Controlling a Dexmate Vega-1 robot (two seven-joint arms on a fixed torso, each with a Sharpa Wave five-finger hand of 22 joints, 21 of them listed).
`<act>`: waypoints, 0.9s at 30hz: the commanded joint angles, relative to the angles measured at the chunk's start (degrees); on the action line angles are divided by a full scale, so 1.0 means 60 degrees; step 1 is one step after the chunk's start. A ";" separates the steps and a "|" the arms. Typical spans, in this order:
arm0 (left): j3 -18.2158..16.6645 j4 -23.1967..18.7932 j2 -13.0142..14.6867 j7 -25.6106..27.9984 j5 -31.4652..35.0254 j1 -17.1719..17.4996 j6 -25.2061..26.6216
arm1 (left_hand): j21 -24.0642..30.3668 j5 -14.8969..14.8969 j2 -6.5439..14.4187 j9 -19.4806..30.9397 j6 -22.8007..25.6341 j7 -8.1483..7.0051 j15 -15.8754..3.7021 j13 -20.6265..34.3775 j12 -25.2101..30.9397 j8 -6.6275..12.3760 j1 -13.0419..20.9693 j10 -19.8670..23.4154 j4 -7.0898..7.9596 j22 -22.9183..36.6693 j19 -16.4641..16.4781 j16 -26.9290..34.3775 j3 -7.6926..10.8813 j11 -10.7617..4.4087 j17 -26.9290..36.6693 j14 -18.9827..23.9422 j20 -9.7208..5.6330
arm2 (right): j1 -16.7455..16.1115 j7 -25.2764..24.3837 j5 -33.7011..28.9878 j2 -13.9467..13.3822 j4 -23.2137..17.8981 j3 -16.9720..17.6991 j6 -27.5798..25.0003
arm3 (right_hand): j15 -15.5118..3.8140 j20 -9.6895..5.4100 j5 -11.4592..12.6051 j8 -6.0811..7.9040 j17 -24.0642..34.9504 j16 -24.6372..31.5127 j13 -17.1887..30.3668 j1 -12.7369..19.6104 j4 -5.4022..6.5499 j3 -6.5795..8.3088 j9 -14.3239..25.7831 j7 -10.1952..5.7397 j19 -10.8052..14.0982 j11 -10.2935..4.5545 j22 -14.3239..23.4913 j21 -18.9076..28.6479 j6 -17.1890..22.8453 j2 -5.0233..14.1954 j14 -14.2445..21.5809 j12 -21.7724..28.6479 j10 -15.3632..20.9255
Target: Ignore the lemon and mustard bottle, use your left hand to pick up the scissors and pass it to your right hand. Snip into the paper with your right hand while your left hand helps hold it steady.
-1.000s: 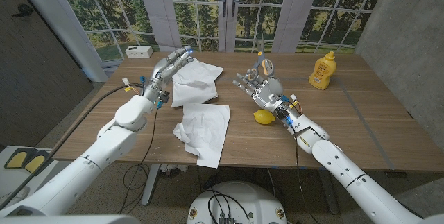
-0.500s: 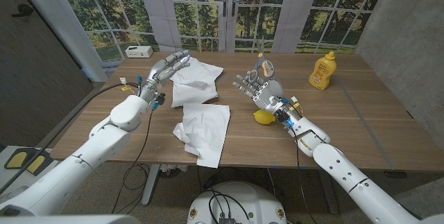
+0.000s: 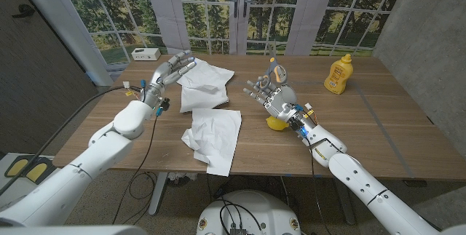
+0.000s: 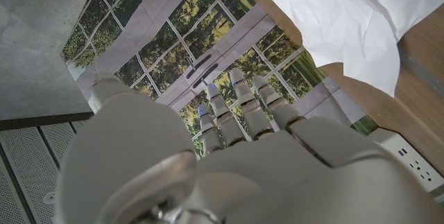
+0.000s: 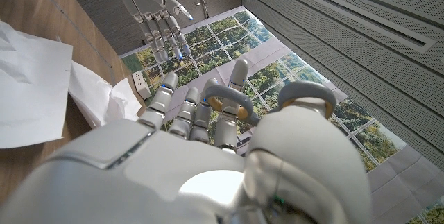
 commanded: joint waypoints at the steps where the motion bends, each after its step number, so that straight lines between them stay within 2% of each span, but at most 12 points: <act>1: -0.0095 -0.0156 0.0109 0.0633 0.0933 0.0042 0.0367 | -0.0007 0.0081 -0.0060 0.0018 -0.0046 0.0008 -0.1584 0.0005 0.0046 0.0010 0.0017 0.0055 0.0047 0.0000 -0.0010 0.0050 -0.0010 0.0011 0.0006 0.0020 -0.0991 | -0.0156 -0.0108 0.0004 -0.0137 -0.0190 -0.0037 -0.0021 | 0.0017 0.0043 -0.0016 -0.0049 0.0017 -0.0054 -0.0029 -0.0052 0.0011 0.0053 0.0008 0.0278 0.0011 0.0005 0.0035 -0.0010 -0.0278 0.0029 0.0083 0.0035 0.0079; 3: -0.0101 -0.0165 0.0222 0.0445 0.0831 -0.0013 0.0602 | -0.0002 0.0138 0.0013 0.0021 -0.0094 0.0000 -0.1616 0.0002 0.0056 0.0050 0.0180 0.0081 -0.0005 -0.0002 0.0008 0.0021 0.0072 -0.0004 -0.0001 -0.0058 -0.1008 | -0.0178 -0.0102 -0.0032 -0.0141 -0.0204 -0.0042 0.0031 | 0.0022 0.0023 -0.0017 -0.0056 0.0015 -0.0055 -0.0036 -0.0053 0.0011 0.0054 0.0003 0.0282 0.0023 0.0007 0.0035 -0.0009 -0.0278 0.0031 0.0086 0.0037 0.0082; 4: -0.0114 -0.0189 0.0327 0.0182 0.0623 -0.0050 0.0760 | -0.0015 0.0291 0.0241 0.0026 -0.0139 0.0002 -0.1600 -0.0003 0.0034 0.0127 0.0620 0.0000 -0.0144 -0.0007 -0.0014 -0.0001 0.0276 -0.0012 -0.0008 -0.0176 -0.0978 | -0.0200 -0.0131 -0.0042 -0.0148 -0.0229 -0.0040 0.0047 | 0.0012 0.0030 -0.0018 -0.0066 0.0015 -0.0058 -0.0037 -0.0054 0.0010 0.0055 -0.0003 0.0276 0.0018 0.0008 0.0035 -0.0014 -0.0284 0.0032 0.0082 0.0039 0.0078; 6: -0.0156 -0.0131 0.0386 -0.0273 0.0124 -0.0114 0.0836 | -0.0043 0.0370 0.0336 0.0026 -0.0207 0.0002 -0.1598 -0.0007 -0.0027 0.0137 0.0871 -0.0206 -0.0230 -0.0009 -0.0098 -0.0045 0.0361 -0.0009 -0.0016 -0.0377 -0.0940 | -0.0201 -0.0076 -0.0046 -0.0153 -0.0224 -0.0054 0.0070 | 0.0021 0.0042 -0.0019 -0.0076 0.0014 -0.0063 -0.0068 -0.0057 0.0009 0.0057 -0.0013 0.0281 0.0010 0.0001 0.0036 -0.0023 -0.0276 0.0036 0.0078 0.0029 0.0083; 14: -0.0200 -0.0081 0.0528 -0.0698 -0.0418 -0.0172 0.1040 | -0.0049 0.0399 0.0361 0.0027 -0.0195 0.0006 -0.1573 -0.0009 -0.0028 0.0166 0.0988 -0.0276 -0.0271 -0.0011 -0.0139 -0.0083 0.0380 -0.0012 -0.0021 -0.0609 -0.0869 | -0.0181 -0.0047 -0.0176 -0.0211 -0.0353 -0.0182 0.0093 | 0.0042 0.0043 -0.0017 -0.0115 0.0011 -0.0070 -0.0112 -0.0043 -0.0002 0.0077 -0.0041 0.0278 0.0023 0.0041 0.0036 -0.0037 -0.0272 0.0065 0.0087 0.0030 0.0102; 23: -0.0116 -0.0088 0.0656 -0.0494 -0.0183 -0.0248 0.1244 | -0.0052 0.0408 0.0331 0.0029 -0.0147 0.0008 -0.1551 -0.0010 -0.0041 0.0195 0.0982 -0.0373 -0.0263 -0.0010 -0.0177 -0.0110 0.0342 -0.0013 -0.0022 -0.0852 -0.0818 | -0.0231 -0.0163 -0.0233 -0.0281 -0.0512 -0.0246 0.0130 | 0.0045 0.0032 -0.0017 -0.0148 -0.0001 -0.0068 -0.0135 -0.0033 -0.0016 0.0093 -0.0053 0.0296 0.0059 0.0033 0.0038 -0.0046 -0.0264 0.0088 0.0137 0.0041 0.0095; 27: -0.0140 0.0026 0.0584 -0.0622 -0.0443 -0.0261 0.1125 | -0.0049 0.0415 0.0337 0.0032 -0.0006 0.0025 -0.1552 -0.0010 -0.0032 0.0253 0.0983 -0.0393 -0.0256 -0.0009 -0.0186 -0.0091 0.0333 -0.0007 -0.0020 -0.0908 -0.0799 | -0.0248 -0.0158 -0.0248 -0.0308 -0.0548 -0.0276 0.0150 | 0.0057 0.0029 -0.0019 -0.0159 -0.0006 -0.0079 -0.0142 -0.0031 -0.0021 0.0097 -0.0052 0.0302 0.0062 0.0046 0.0038 -0.0056 -0.0258 0.0094 0.0132 0.0051 0.0098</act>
